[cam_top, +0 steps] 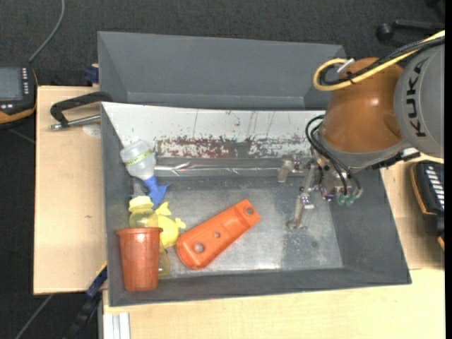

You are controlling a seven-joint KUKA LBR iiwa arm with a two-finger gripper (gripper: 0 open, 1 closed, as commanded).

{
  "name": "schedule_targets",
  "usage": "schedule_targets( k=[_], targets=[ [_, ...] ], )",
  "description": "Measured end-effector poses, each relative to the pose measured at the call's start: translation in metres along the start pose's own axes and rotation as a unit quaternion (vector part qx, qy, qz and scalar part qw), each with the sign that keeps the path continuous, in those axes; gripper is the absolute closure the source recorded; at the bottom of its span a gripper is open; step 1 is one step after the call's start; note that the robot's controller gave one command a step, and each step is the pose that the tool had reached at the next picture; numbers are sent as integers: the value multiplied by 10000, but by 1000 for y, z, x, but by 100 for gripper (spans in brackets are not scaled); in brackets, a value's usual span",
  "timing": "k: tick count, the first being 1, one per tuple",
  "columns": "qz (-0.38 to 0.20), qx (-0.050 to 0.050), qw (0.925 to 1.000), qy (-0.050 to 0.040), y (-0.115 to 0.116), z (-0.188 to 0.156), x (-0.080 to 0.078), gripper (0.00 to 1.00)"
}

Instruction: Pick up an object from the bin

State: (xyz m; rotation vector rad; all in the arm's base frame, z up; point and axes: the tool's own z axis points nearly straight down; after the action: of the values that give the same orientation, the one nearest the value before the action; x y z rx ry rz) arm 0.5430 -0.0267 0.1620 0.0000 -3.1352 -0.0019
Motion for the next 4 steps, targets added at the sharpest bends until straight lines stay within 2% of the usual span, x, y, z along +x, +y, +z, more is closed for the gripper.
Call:
schedule_targets(
  k=[1, 2, 3, 4],
  targets=[
    [-3, 2, 10000, -43, 0, -5, -2, 0],
    [-227, 6, 9997, -68, 19, 39, -22, 0],
    [-452, -1, 9990, -39, 49, 80, 9, 0],
    [-364, -4, 9993, -45, 71, 87, 9, 0]
  ],
)
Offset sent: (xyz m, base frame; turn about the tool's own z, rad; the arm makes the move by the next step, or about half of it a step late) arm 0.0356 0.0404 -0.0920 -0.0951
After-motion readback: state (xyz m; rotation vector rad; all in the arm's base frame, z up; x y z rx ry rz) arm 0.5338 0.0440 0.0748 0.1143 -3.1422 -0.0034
